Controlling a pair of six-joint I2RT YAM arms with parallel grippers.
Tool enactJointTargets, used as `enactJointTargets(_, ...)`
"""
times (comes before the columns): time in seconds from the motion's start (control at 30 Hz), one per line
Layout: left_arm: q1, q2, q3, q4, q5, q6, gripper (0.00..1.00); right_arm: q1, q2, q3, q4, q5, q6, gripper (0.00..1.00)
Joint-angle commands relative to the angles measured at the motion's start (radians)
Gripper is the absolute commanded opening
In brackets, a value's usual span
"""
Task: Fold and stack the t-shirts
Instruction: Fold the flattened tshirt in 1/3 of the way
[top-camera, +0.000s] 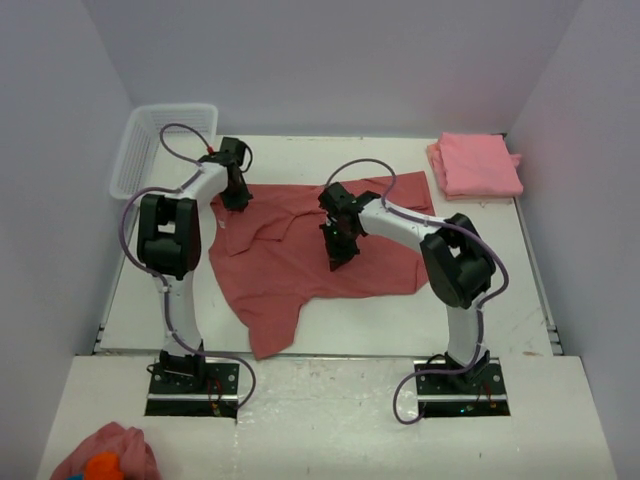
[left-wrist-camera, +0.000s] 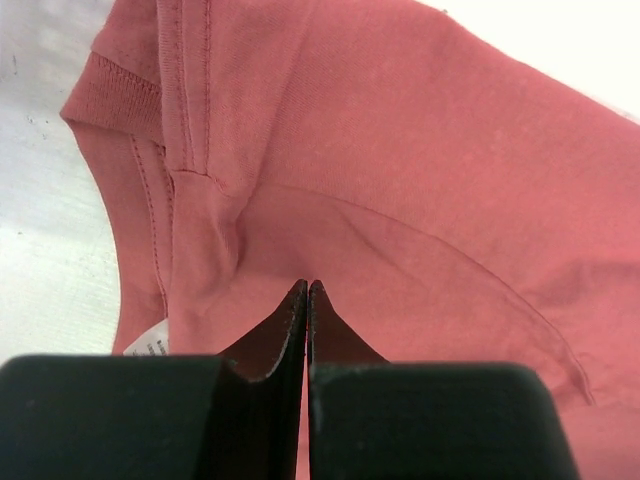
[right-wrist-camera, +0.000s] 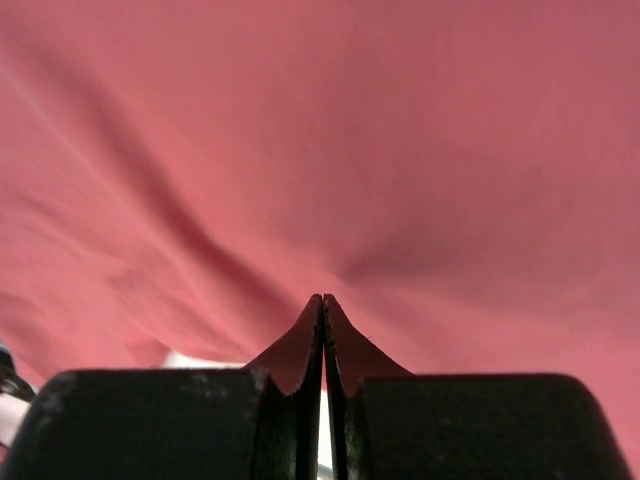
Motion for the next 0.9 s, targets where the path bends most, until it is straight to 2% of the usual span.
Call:
enactJointTargets(0.0, 0.019, 0.014, 0.003, -0.009, 0.010, 0.015, 0.00, 0.009, -0.126, -0.107, 0.051, 0.032, 0.008, 0.00)
enactJointTargets(0.2, 0.043, 0.073, 0.011, -0.015, 0.038, 0.003, 0.00, 0.029, -0.116, -0.193, 0.104, 0.014, 0.031, 0.00)
enactJointTargets(0.87, 0.112, 0.123, 0.074, -0.102, 0.001, 0.018, 0.00, 0.222, -0.002, -0.216, 0.200, -0.069, 0.150, 0.00)
